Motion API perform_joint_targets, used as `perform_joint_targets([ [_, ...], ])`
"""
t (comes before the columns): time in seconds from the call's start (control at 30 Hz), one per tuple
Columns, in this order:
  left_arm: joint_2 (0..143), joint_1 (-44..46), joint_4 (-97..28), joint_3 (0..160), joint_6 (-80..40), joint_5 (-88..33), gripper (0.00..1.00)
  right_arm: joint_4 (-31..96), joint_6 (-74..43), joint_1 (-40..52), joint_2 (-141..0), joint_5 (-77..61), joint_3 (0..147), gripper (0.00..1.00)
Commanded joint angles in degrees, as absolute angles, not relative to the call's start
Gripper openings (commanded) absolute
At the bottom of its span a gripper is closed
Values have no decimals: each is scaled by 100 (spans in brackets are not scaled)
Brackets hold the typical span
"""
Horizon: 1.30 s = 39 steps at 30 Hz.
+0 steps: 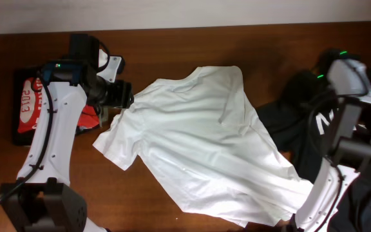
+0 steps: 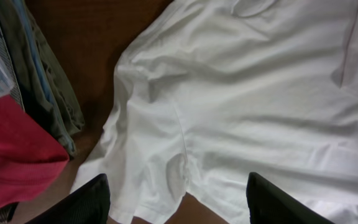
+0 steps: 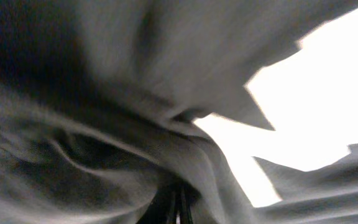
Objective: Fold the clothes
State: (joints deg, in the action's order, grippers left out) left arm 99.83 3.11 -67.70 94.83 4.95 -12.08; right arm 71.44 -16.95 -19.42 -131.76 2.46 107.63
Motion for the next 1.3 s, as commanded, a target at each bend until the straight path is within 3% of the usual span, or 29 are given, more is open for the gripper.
perform_joint_targets([
  [0.0,9885,327,-6755,9553,611,-1271,70,7341,-1828,-2974,-13080,607,12560,4],
  [0.07,9885,327,-6755,9553,609,-1271,70,7330,-1793,-3402,-13080,436,13072,4],
  [0.1,9885,327,-6757,9553,609,-1271,70,7336,-1511,-3583,-13080,-113,13194,45],
  [0.13,9885,327,-6755,9553,609,-1273,70,7411,-1345,-3649,-13080,-552,13222,60],
  [0.17,9885,329,-6755,9553,609,-1275,70,7529,-1269,-3634,-13078,-687,13225,61],
  [0.2,9885,333,-6748,9553,633,-1420,77,7693,-1197,-3551,-13056,-845,13238,61],
  [0.27,9887,508,-6593,9553,1400,-2128,78,7758,-764,-3258,-12779,-1715,13246,61],
  [0.33,9968,821,-6208,9553,1811,-1984,82,7808,-676,-2871,-12258,-2043,13246,62],
  [0.53,11620,1238,-4263,9553,2097,-1347,80,8538,-666,-1313,-10554,-2121,13246,63],
  [0.7,12818,1238,-3138,9553,2394,-1146,80,8986,-615,-1090,-10499,-2025,13244,64],
  [0.8,13187,1232,-3006,9553,2390,-930,62,9085,-617,-1090,-10499,-1828,13242,64],
  [0.9,13290,1201,-3129,9555,1758,209,0,9080,-620,-1087,-10521,-1730,13187,64],
  [0.93,13262,1094,-3323,9616,1000,1275,0,9080,-617,-1085,-10538,-1730,13096,64],
  [0.97,13229,902,-3555,9732,779,1540,0,9043,-617,-1057,-10549,-1728,12956,64],
  [1.03,13076,401,-3988,10053,561,1227,1,8726,-617,-880,-10549,-1730,12171,64],
  [1.1,12888,104,-4219,10307,561,574,19,8180,-620,-622,-10549,-1697,11159,64],
  [1.13,12787,25,-4344,10444,561,384,39,7754,-648,-440,-10549,-1579,10464,64],
  [1.2,12503,16,-4429,10595,569,99,60,7210,-816,-301,-10549,-1542,9476,62],
  [1.27,12164,137,-4466,10602,760,-434,62,6873,-1511,-307,-10549,-1253,8460,40],
])
